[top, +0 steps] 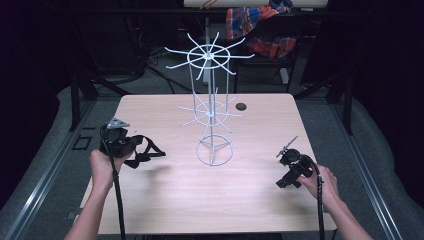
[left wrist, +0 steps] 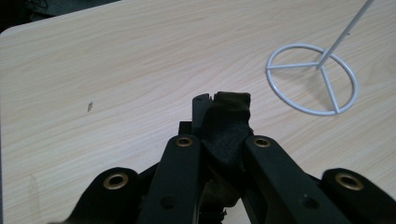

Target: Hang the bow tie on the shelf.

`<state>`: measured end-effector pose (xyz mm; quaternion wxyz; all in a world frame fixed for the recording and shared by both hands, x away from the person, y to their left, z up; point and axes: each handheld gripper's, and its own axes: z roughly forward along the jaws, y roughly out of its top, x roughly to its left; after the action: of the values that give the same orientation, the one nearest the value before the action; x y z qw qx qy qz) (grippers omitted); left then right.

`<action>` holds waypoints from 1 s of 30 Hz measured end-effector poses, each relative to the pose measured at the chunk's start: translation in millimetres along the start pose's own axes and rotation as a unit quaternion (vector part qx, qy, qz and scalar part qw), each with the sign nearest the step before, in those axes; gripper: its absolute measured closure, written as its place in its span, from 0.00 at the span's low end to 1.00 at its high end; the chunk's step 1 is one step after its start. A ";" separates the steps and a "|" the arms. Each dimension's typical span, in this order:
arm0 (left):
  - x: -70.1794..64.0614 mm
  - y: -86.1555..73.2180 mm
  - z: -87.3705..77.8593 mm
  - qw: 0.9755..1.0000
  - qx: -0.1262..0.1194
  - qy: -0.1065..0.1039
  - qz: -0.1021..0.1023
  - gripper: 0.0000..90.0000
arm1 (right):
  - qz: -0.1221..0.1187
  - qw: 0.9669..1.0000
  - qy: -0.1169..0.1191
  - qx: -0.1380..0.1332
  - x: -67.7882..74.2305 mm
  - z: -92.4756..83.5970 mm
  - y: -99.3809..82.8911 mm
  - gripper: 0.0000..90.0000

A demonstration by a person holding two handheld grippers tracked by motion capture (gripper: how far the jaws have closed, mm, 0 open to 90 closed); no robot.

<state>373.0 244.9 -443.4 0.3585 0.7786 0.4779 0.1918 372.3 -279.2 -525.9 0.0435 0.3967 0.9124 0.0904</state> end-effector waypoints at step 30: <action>-27.4 23.8 1.8 0.999 -0.032 -0.026 0.002 0.97 | -0.006 1.000 0.003 0.010 -1.5 1.2 1.1 0.12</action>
<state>375.7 213.3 -425.7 0.3953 0.7723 0.4605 0.1876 374.2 -279.4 -526.8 0.0375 0.3913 0.9158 0.0821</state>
